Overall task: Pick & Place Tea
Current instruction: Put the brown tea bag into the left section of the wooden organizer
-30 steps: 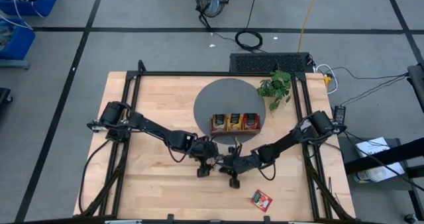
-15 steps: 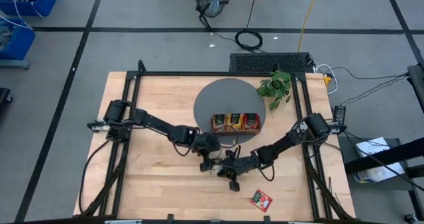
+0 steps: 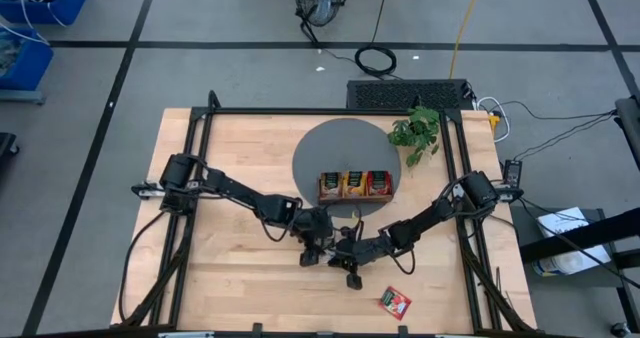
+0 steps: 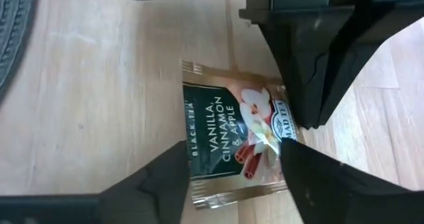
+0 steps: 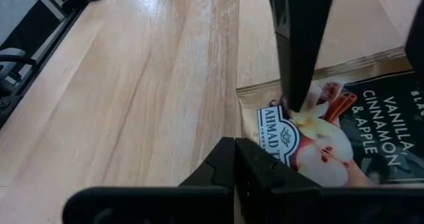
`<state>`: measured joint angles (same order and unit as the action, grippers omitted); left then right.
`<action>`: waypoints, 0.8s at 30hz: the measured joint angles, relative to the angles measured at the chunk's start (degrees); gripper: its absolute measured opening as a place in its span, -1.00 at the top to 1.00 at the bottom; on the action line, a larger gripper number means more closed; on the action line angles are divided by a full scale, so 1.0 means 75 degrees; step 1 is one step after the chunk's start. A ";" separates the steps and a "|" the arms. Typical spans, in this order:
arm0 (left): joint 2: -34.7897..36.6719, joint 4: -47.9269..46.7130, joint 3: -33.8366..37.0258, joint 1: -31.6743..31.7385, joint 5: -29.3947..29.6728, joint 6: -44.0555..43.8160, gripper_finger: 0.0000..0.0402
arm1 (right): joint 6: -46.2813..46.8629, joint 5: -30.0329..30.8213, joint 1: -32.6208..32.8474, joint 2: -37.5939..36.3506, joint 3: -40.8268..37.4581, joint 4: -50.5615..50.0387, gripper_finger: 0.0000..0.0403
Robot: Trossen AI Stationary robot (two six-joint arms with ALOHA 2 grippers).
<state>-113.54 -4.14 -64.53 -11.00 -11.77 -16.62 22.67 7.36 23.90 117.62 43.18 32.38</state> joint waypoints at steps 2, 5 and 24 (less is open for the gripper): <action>0.0000 -0.0065 0.0000 0.0000 -0.0003 -0.0005 0.04 | -0.0031 0.0011 0.0000 0.0000 0.0000 0.0000 1.00; 0.0000 -0.0082 0.0006 -0.0023 -0.0026 0.0008 0.30 | -0.0055 0.0133 0.0000 0.0000 0.0000 -0.0003 1.00; 0.0084 -0.1215 -0.0662 -0.0154 0.0106 0.0640 0.94 | -0.1174 0.0140 0.0264 -0.0318 -0.0044 0.0790 1.00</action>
<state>-112.90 -13.25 -69.50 -12.16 -10.98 -11.82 13.86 8.41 25.88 115.24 42.85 38.31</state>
